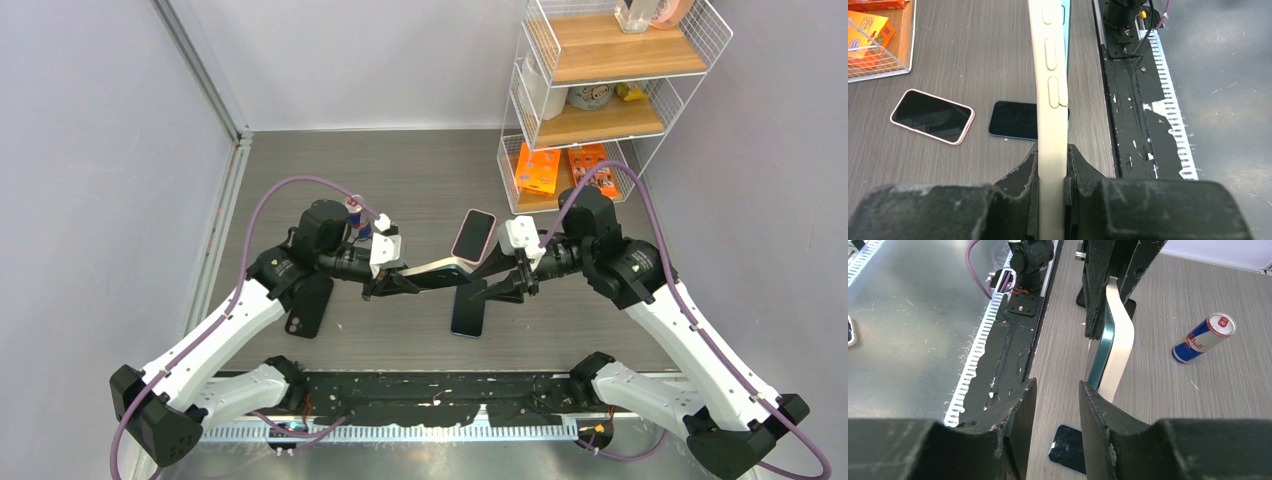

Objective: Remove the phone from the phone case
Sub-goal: Remove the phone case from the phone.

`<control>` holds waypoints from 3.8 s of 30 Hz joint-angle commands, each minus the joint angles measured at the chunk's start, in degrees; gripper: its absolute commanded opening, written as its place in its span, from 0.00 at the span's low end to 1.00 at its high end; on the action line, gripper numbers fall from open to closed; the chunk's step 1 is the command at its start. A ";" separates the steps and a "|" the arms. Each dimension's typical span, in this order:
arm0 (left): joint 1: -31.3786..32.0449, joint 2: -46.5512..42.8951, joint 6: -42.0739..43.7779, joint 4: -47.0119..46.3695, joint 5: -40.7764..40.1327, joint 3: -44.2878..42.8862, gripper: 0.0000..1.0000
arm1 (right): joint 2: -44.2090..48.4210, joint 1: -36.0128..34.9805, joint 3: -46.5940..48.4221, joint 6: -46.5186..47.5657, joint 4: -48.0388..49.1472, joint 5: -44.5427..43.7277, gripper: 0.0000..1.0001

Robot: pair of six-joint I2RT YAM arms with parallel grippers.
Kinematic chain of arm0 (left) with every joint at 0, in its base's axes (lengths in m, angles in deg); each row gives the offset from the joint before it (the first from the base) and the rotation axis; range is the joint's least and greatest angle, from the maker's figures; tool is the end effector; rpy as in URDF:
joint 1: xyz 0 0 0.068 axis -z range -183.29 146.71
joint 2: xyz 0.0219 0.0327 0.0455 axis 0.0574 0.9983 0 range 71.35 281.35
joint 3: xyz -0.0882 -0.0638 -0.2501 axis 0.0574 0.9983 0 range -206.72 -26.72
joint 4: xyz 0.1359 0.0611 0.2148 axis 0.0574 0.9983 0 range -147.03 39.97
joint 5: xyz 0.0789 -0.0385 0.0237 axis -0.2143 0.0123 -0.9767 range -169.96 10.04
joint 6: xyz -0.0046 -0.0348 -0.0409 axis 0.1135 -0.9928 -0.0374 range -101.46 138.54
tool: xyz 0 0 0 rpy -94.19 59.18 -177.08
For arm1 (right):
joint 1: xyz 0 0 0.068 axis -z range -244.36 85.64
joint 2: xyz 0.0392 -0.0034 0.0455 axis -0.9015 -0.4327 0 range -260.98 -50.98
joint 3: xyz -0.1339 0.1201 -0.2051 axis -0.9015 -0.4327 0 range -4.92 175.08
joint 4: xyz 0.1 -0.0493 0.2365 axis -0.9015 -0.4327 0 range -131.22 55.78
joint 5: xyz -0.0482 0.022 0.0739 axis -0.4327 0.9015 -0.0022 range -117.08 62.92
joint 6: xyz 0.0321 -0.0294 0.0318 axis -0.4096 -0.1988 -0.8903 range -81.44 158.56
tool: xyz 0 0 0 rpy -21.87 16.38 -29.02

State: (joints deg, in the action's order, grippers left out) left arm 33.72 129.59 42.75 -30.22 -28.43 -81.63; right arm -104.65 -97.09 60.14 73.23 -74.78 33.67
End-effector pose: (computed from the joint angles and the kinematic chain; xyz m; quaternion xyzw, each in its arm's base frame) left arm 0.1528 -0.1499 0.3353 0.5841 0.5613 -0.4244 0.4046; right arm 0.1277 0.1190 0.3889 -0.6258 0.4769 0.4286 0.4442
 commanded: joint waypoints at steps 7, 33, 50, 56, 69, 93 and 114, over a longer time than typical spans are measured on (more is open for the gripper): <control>-0.05 -1.55 0.05 -4.18 2.72 -0.13 0.00 | -0.03 0.50 1.81 0.65 1.42 0.22 0.42; -0.10 -1.39 -1.74 -5.98 5.90 -0.43 0.00 | -1.21 0.65 -2.25 -2.84 7.13 -3.18 0.42; 0.27 0.08 -2.85 -7.29 10.10 -1.79 0.00 | -3.74 0.54 -4.82 -7.57 13.31 -6.00 0.42; 0.27 0.79 -4.33 -9.00 7.25 -2.81 0.00 | -4.60 -0.03 -5.76 -7.63 13.16 -4.01 0.41; 0.25 0.38 -0.39 -5.79 16.50 -3.37 0.00 | -6.84 -0.23 -4.63 -5.67 12.25 -6.42 0.40; 0.30 0.64 2.63 -3.66 14.19 -4.00 0.00 | -7.91 -0.35 -4.45 -4.35 11.40 -6.59 0.40; 0.53 1.39 -14.10 -20.52 4.45 -0.52 0.00 | -12.43 -2.77 -4.70 -8.28 14.43 -3.23 0.16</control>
State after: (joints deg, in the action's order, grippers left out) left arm 32.70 131.89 31.27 -33.50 -28.93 -80.37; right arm -115.08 -98.12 54.87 66.17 -61.44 30.15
